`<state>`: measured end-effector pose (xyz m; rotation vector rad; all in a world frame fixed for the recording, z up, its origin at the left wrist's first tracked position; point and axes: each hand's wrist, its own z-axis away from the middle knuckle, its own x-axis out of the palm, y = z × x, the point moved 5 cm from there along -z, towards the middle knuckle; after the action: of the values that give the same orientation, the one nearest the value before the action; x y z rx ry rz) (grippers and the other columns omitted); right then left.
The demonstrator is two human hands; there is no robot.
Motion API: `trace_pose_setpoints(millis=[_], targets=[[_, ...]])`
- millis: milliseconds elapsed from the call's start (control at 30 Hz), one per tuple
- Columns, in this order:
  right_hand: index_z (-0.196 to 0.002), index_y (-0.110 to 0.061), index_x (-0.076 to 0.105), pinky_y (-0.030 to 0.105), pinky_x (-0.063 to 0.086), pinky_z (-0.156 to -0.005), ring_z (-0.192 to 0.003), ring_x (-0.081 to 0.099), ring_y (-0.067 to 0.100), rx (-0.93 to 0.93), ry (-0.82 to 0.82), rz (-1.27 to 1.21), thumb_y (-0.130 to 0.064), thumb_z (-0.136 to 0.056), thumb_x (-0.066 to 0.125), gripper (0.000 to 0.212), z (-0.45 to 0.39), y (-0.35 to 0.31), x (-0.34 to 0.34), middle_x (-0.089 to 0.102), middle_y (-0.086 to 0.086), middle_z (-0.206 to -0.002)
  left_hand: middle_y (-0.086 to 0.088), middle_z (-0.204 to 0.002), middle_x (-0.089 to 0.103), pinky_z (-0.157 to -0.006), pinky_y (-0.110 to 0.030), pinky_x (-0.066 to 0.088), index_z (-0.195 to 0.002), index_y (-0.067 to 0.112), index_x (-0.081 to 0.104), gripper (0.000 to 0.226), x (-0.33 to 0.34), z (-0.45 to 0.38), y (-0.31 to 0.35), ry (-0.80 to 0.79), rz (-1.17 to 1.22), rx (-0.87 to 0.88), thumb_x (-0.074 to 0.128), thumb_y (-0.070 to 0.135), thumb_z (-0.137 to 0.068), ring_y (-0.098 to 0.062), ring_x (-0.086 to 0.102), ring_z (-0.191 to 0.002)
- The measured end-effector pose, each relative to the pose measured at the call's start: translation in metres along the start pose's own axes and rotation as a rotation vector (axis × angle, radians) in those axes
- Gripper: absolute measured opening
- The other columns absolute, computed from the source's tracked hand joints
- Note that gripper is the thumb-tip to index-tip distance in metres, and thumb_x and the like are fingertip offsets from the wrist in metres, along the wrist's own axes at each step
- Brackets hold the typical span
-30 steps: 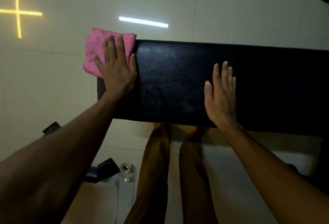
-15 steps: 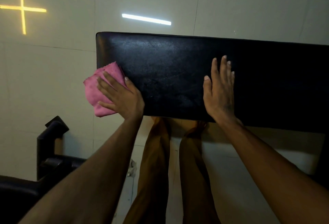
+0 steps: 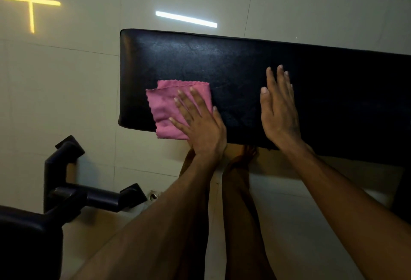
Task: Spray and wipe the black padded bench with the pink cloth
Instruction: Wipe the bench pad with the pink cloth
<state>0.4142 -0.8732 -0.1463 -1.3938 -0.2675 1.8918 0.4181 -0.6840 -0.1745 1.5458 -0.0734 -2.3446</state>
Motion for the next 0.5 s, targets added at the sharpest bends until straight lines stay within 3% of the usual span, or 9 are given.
trace_pose_setpoints(millis=[100,267,500], targets=[[-0.159,-0.022,0.014,0.035,0.004,-0.125,-0.154,0.0,0.015,0.022,0.008,-0.045,-0.039,-0.108,0.02,0.053,0.002,0.001,-0.006,0.006,0.002,-0.167,-0.018,-0.165,-0.012,-0.115,-0.07,0.001,-0.157,0.014,-0.009,0.069,0.002,0.003,0.004,-0.046,-0.066,0.136,0.015,0.047,-0.101,-0.035,-0.012,-0.152],[-0.158,-0.023,0.018,0.026,0.005,-0.12,-0.153,0.005,0.014,0.107,0.084,-0.116,-0.038,-0.109,0.023,0.052,0.005,0.005,-0.014,0.012,-0.001,-0.167,-0.016,-0.165,-0.009,-0.113,-0.072,0.001,-0.158,0.013,-0.005,0.069,0.006,0.015,0.022,-0.137,-0.238,0.538,0.025,0.042,-0.103,-0.033,-0.01,-0.152],[-0.156,-0.021,0.027,0.039,0.015,-0.123,-0.152,0.012,0.019,0.173,0.178,-0.115,-0.035,-0.108,0.027,0.05,0.01,0.0,-0.019,0.021,0.004,-0.165,-0.013,-0.166,-0.002,-0.114,-0.07,0.005,-0.159,0.016,0.005,0.071,-0.007,0.008,0.025,-0.263,-0.307,0.962,0.024,0.054,-0.102,-0.03,-0.003,-0.153]])
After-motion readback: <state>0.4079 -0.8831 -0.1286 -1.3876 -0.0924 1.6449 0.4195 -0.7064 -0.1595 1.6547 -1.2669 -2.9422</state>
